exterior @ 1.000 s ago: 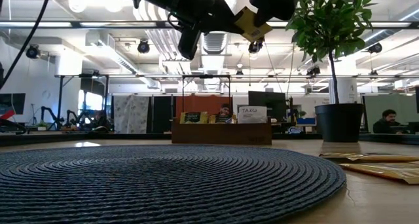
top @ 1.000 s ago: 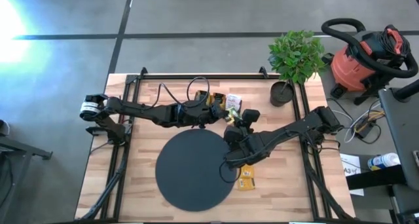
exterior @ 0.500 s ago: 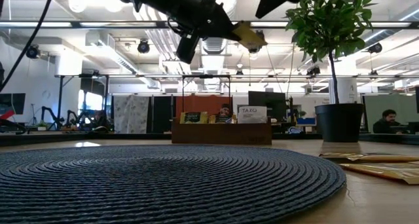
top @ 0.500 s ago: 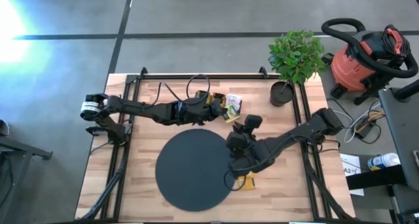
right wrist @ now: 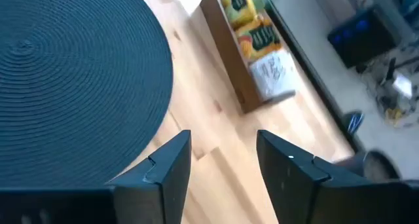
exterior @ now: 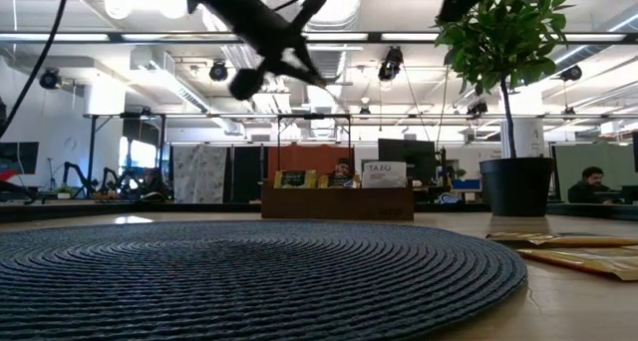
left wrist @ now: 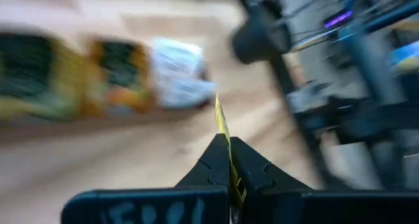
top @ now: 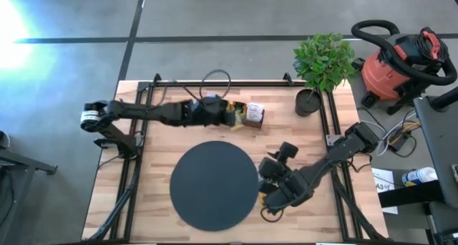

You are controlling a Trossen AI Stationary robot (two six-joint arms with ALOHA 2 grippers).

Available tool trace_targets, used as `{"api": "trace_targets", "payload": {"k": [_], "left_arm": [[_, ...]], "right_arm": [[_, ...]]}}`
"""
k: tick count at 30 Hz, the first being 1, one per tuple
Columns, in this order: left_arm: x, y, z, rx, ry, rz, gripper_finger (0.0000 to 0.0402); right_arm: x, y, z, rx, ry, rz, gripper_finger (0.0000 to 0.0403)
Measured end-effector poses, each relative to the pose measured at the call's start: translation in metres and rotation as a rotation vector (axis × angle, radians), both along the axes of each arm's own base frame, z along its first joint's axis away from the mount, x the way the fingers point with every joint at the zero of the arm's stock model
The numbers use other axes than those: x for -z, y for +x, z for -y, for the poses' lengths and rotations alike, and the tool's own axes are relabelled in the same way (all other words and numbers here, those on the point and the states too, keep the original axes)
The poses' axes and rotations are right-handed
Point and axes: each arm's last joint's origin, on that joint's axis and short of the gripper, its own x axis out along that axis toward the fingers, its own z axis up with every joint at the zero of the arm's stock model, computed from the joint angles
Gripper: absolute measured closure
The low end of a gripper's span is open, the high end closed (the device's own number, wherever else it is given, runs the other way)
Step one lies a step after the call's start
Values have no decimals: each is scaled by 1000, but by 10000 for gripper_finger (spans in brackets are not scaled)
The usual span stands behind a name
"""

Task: Pick & Place Tea
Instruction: Put the yellow tea bag into the left section of the wooden organizer

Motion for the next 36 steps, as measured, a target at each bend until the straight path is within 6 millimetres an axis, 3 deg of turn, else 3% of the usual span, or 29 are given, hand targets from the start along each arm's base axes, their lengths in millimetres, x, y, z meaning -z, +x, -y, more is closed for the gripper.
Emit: {"api": "trace_targets", "payload": {"k": [3,8,11,18,23,30,36], "left_arm": [[-16,-16,-14,40,113,-123,401],[-49,-24,-37,176,281,-165,400],[-54,-26,-46,291,383,-348,401],[-44,-19,-53,724,572,-807,401],[-26,0,-54,946,736,-884,401],[6,17,-58,1175,817,-1000,401],[25,28,-64,1231,883,-1101,401]], "right_arm": [[0,-9,-8,36,20,27,235],[1,-16,-14,65,45,44,245],[1,-17,-14,78,71,34,251],[1,-18,-15,103,111,34,267],[1,-18,-15,121,128,41,276],[3,-19,-15,166,172,43,286],[4,-19,-15,173,177,42,294]]}}
